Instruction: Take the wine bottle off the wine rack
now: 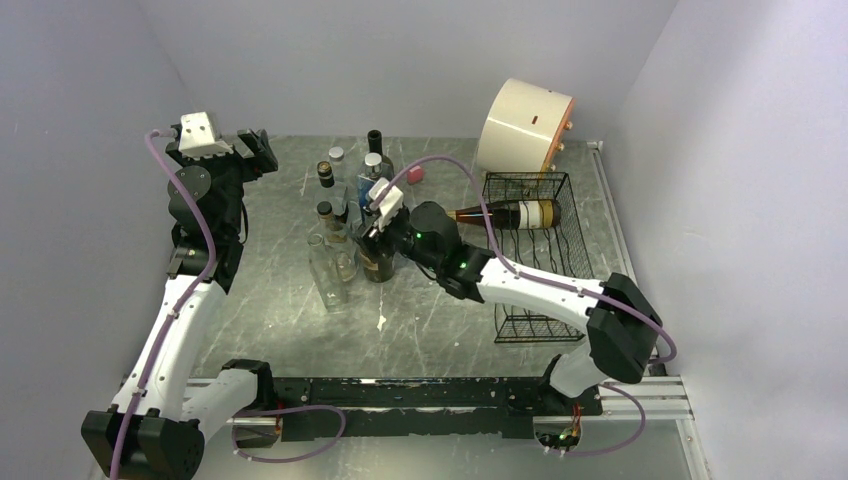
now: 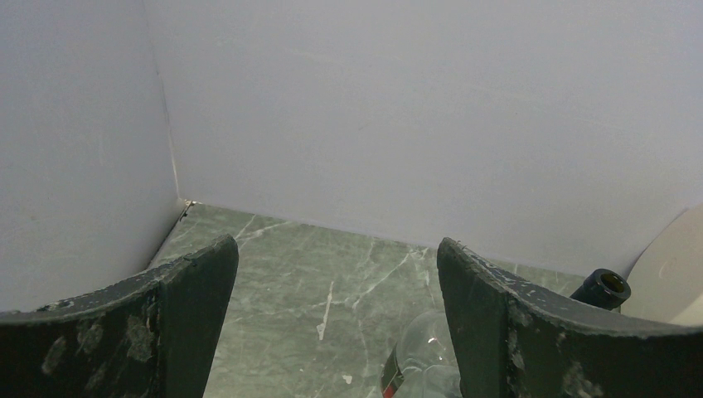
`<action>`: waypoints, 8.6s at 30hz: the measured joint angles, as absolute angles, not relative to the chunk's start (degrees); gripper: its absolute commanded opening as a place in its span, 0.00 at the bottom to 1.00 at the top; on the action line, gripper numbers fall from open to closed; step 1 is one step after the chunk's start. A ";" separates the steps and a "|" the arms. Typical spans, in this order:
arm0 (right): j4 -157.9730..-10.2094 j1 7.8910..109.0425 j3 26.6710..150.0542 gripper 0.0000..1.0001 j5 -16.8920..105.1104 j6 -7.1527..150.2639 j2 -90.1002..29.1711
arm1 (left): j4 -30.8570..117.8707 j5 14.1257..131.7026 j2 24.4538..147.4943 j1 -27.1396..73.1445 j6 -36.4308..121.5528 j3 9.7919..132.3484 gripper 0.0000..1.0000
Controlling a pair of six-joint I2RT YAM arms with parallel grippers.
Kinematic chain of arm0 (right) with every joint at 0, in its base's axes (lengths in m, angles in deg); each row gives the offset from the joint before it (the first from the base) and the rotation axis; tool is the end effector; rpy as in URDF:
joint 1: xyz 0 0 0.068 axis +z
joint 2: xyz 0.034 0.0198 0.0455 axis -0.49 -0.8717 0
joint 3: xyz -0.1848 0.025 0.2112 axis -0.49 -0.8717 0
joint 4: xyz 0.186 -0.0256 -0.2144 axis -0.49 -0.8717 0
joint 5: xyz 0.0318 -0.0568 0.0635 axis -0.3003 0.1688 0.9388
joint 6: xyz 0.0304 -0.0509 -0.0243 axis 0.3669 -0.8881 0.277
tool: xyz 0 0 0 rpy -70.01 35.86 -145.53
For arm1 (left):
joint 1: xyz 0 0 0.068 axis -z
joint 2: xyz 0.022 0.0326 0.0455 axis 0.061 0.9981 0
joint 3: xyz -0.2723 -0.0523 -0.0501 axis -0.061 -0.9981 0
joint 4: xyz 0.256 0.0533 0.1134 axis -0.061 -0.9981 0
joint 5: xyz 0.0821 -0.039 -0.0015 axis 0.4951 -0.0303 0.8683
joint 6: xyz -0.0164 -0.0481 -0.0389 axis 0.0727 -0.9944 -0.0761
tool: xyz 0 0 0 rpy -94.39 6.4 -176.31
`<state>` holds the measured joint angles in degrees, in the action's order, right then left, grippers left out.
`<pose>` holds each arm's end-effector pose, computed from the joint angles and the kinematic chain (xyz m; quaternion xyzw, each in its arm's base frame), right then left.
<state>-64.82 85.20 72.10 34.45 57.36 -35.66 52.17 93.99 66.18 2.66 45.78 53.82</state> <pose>0.2216 0.3239 0.2997 -0.3865 0.6498 0.2565 0.6022 0.2565 -0.0166 0.4172 -0.0977 0.6365 -0.0251 0.7646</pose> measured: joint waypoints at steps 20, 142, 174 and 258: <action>-84.10 85.17 67.91 1.00 31.26 44.42 -13.72 | 52.17 93.99 66.18 2.66 45.76 53.84 0.93; -68.95 80.61 46.36 0.00 19.45 4.45 -33.85 | 52.19 93.99 65.64 3.31 45.78 53.84 0.93; -80.60 92.30 49.50 0.00 11.17 7.03 -30.51 | 52.19 94.02 65.29 3.86 45.80 53.84 0.93; -68.27 99.34 66.40 0.00 40.41 39.11 -26.40 | 51.80 93.36 65.88 3.66 45.32 54.45 0.93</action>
